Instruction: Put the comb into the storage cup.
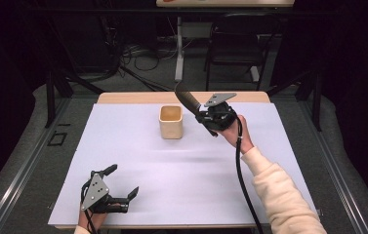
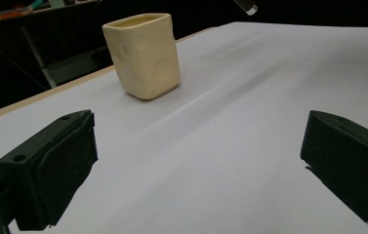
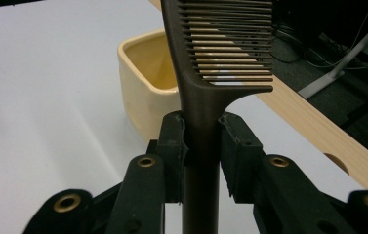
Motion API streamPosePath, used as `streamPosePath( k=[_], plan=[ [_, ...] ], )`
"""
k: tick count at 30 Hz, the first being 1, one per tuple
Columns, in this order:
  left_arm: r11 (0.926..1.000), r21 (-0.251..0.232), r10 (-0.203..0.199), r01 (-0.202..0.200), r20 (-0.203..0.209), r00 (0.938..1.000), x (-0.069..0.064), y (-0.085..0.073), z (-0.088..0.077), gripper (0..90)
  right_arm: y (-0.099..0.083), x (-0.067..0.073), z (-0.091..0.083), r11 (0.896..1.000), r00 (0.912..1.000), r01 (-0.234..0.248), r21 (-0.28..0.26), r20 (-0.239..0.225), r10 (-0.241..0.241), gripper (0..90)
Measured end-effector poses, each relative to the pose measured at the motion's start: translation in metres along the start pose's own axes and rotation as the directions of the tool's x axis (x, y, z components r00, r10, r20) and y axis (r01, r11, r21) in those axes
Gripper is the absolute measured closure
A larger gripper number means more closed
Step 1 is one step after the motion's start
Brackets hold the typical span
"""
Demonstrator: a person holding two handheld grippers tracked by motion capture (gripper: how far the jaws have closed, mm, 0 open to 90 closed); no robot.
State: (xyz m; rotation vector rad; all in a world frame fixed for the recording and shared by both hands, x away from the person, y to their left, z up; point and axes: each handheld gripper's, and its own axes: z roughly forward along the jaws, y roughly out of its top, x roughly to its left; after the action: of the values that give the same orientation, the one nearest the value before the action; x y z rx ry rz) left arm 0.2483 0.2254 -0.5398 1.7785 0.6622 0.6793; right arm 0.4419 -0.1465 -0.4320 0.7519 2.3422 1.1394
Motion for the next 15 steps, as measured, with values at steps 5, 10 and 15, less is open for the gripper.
streamPosePath(
  k=[5, 10, 15],
  plan=[
    [1.0000, 0.001, 0.005, -0.005, 0.000, 1.0000, -0.0006, 0.0005, -0.0005, 0.3, 0.0045, 0.0018, -0.0005, 1.000, 1.0000, -0.002, -0.021, 0.007, 0.002, 72.7],
    [1.0000, 0.001, 0.003, -0.003, -0.001, 1.0000, -0.0006, 0.0004, -0.0003, 0.3, 0.0076, 0.0019, -0.0001, 1.000, 1.0000, 0.003, -0.023, 0.008, -0.003, 72.7],
    [1.0000, 0.001, 0.003, -0.003, -0.002, 1.0000, -0.0006, 0.0004, -0.0004, 0.3, 0.0081, 0.0001, 0.0020, 1.000, 1.0000, 0.000, -0.022, 0.009, 0.000, 72.7]
  ],
)
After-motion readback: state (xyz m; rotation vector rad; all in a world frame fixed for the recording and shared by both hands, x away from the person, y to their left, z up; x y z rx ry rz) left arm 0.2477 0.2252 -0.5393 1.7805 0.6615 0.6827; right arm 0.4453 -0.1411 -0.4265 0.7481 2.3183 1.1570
